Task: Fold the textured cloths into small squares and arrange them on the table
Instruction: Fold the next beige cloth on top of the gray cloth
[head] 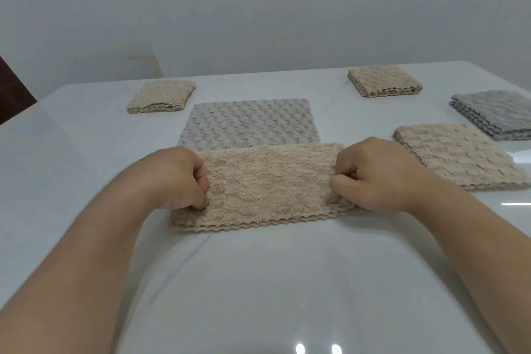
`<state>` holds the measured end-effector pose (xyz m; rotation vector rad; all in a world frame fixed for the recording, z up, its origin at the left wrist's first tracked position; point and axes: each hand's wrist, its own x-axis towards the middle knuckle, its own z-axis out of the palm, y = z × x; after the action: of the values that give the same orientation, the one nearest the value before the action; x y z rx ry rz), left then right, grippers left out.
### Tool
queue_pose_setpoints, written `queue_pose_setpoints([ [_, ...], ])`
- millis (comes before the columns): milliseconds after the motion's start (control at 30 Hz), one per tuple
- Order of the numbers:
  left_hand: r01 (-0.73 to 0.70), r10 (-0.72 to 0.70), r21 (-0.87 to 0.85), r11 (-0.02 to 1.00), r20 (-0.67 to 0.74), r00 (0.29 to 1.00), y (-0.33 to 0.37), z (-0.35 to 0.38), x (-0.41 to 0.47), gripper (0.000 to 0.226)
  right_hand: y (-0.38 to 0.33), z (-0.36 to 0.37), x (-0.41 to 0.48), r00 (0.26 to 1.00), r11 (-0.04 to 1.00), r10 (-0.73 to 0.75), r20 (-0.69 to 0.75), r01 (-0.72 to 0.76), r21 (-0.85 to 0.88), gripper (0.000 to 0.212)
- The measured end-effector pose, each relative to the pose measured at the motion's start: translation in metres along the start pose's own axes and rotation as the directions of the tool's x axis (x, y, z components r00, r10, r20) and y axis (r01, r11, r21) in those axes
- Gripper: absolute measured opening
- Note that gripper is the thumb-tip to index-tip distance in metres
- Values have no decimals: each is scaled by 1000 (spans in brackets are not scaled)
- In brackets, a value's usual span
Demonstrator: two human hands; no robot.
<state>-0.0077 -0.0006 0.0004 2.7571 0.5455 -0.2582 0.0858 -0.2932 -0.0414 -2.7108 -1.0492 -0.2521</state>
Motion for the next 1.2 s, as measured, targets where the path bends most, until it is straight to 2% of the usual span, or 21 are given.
queue_pose_setpoints([
  [100, -12, 12, -16, 1000, -42, 999, 1, -1, -1, 25, -6, -3, 2, 989, 988, 125, -75, -131, -80, 54],
  [167, -118, 74, -164, 979, -253, 965, 9, 2, -3, 31, -14, -6, 7, 953, 962, 238, -187, -258, -90, 53],
  [200, -223, 131, -180, 958, -416, 900, 15, 6, -3, 30, -19, -6, 10, 927, 956, 250, -278, -282, -84, 52],
  [233, -337, 221, -116, 934, -554, 803, 22, 12, -3, 25, -26, -4, 13, 901, 960, 225, -371, -270, -72, 50],
  [267, -430, 316, -30, 902, -631, 709, 29, 19, -3, 18, -34, -2, 17, 878, 972, 180, -443, -227, -55, 46],
  [300, -500, 392, 20, 866, -650, 651, 34, 29, 0, 15, -42, 5, 20, 864, 987, 124, -488, -158, -29, 39],
  [333, -533, 442, 46, 845, -623, 646, 38, 40, 5, 20, -48, 13, 23, 870, 995, 83, -485, -95, -1, 33],
  [367, -549, 482, 64, 834, -570, 665, 41, 52, 11, 30, -53, 21, 27, 898, 999, 47, -437, -45, 14, 37],
  [467, -578, 597, 170, 798, -359, 718, 44, 82, 31, 50, -58, 41, 32, 987, 997, -48, -153, 56, 51, 55],
  [533, -561, 606, 231, 795, -240, 759, 43, 91, 40, 58, -58, 47, 33, 999, 996, -27, 28, 24, 81, 55],
  [600, -533, 577, 240, 812, -185, 796, 41, 92, 44, 63, -56, 50, 35, 994, 997, 18, 106, -26, 79, 56],
  [800, -443, 473, 244, 862, -76, 878, 42, 84, 36, 61, -52, 53, 36, 984, 994, 97, 148, -105, 42, 61],
  [1067, -288, 307, 206, 935, -63, 950, 34, 76, 29, 70, -42, 51, 34, 935, 950, 307, 178, -313, 4, 74],
  [1200, -156, 171, 190, 969, -66, 983, 25, 69, 35, 73, -39, 51, 35, 919, 938, 334, 212, -345, 18, 75],
])
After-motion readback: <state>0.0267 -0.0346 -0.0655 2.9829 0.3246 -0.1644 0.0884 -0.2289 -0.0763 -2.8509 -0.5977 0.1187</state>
